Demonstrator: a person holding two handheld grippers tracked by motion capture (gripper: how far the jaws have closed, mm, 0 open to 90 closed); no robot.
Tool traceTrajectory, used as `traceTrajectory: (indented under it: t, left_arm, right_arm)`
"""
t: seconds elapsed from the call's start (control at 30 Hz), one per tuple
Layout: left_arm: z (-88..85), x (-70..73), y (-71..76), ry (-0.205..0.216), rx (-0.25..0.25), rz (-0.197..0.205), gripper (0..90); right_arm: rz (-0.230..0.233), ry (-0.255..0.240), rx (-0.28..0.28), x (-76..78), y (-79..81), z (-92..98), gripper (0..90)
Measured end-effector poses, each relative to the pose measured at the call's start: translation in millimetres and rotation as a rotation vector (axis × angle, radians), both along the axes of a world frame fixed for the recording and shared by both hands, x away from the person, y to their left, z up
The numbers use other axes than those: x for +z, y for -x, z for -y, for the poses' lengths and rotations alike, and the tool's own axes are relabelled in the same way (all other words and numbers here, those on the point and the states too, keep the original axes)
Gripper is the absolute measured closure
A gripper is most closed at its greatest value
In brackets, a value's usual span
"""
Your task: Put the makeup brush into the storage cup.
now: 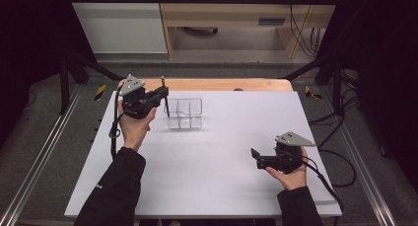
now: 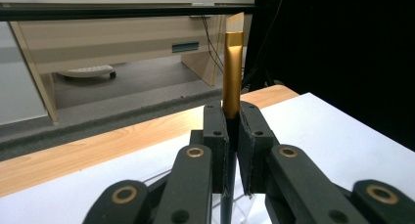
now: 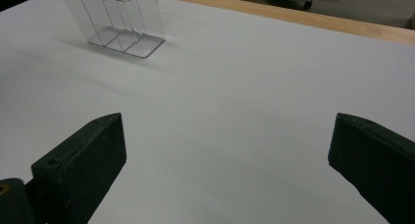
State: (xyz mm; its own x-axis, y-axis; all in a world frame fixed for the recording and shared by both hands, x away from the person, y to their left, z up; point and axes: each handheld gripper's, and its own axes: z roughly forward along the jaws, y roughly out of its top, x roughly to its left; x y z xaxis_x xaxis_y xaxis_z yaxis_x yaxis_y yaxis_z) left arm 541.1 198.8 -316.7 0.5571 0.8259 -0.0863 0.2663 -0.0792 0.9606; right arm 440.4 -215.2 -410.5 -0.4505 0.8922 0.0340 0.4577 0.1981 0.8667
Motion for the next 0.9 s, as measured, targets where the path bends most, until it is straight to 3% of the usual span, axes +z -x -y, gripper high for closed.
traceTrajectory:
  t: [0.5,0.9]
  left_arm:
    - [0.4,3.1,-21.8,0.000,0.024,0.000,82.5]
    - [0.1,-12.6,-43.2,-0.012,0.051,-0.037,82.5]
  right_arm:
    - [0.009,-0.010,0.039,0.0,0.5,-1.6,3.0]
    - [0.012,-0.024,0.058,1.2,1.2,-2.1,3.2]
